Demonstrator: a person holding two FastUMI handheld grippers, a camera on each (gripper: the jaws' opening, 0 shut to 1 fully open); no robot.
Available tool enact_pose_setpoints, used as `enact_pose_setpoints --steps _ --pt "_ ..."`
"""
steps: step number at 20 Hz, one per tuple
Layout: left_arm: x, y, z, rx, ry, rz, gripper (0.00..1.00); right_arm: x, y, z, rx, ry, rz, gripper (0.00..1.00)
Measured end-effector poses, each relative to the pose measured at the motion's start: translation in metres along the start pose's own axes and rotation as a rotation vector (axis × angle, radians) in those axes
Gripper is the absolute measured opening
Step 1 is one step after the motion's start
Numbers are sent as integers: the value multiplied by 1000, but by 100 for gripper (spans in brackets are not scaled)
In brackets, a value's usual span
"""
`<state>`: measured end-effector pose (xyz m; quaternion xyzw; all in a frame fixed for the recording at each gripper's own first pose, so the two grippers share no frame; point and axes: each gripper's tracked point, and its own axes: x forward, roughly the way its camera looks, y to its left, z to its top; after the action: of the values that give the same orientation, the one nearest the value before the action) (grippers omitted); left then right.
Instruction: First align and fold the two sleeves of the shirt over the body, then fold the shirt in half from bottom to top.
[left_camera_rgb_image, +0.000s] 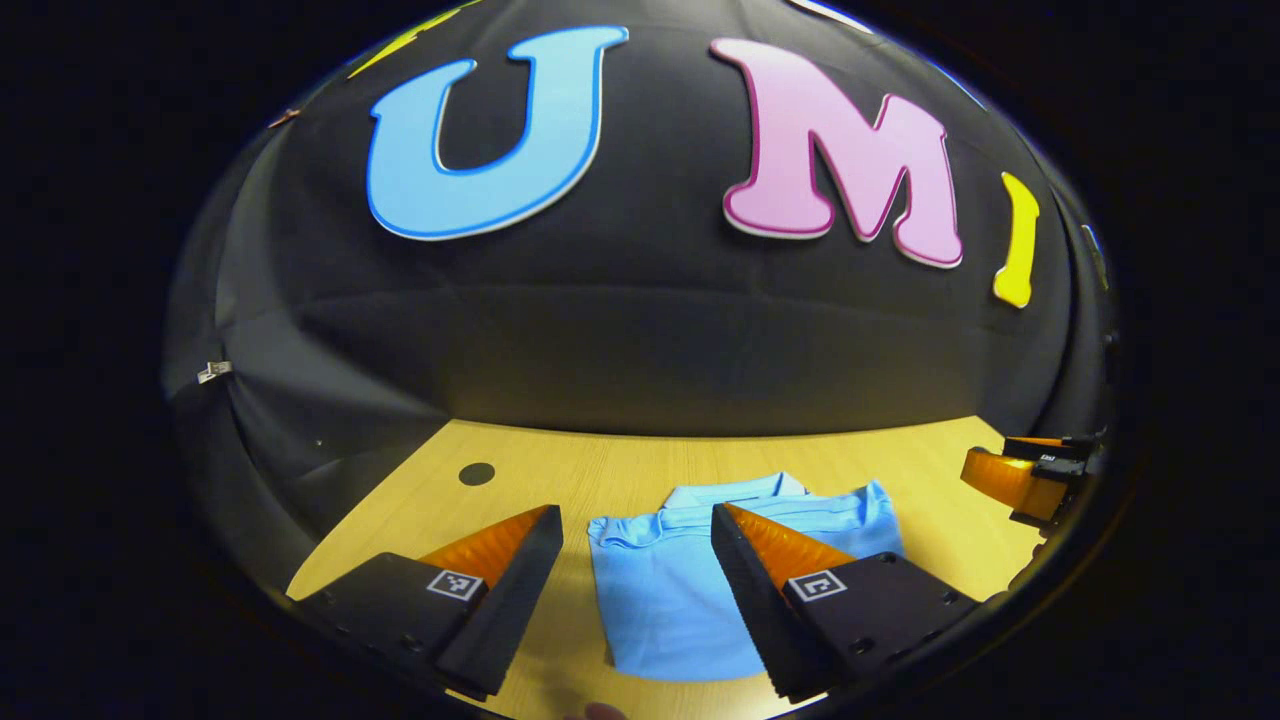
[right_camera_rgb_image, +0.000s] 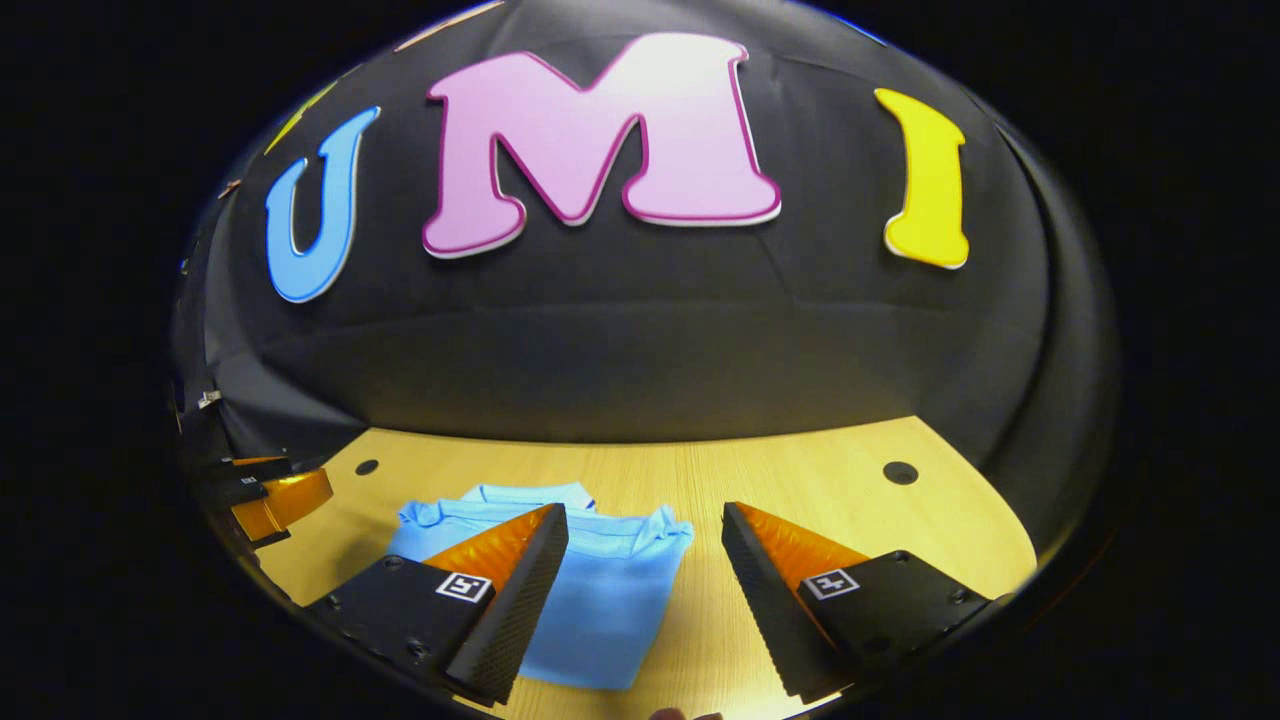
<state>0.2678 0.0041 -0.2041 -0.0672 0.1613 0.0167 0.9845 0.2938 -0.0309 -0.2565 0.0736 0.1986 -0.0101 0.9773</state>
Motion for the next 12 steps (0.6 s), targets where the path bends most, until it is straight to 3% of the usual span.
enact_pose_setpoints --steps 7,12 --pt "-106 -9 33 -18 -81 -42 95 -93 13 41 22 -94 27 96" --pt "-174 -22 38 -40 -99 -78 96 -155 34 60 -36 -156 79 96"
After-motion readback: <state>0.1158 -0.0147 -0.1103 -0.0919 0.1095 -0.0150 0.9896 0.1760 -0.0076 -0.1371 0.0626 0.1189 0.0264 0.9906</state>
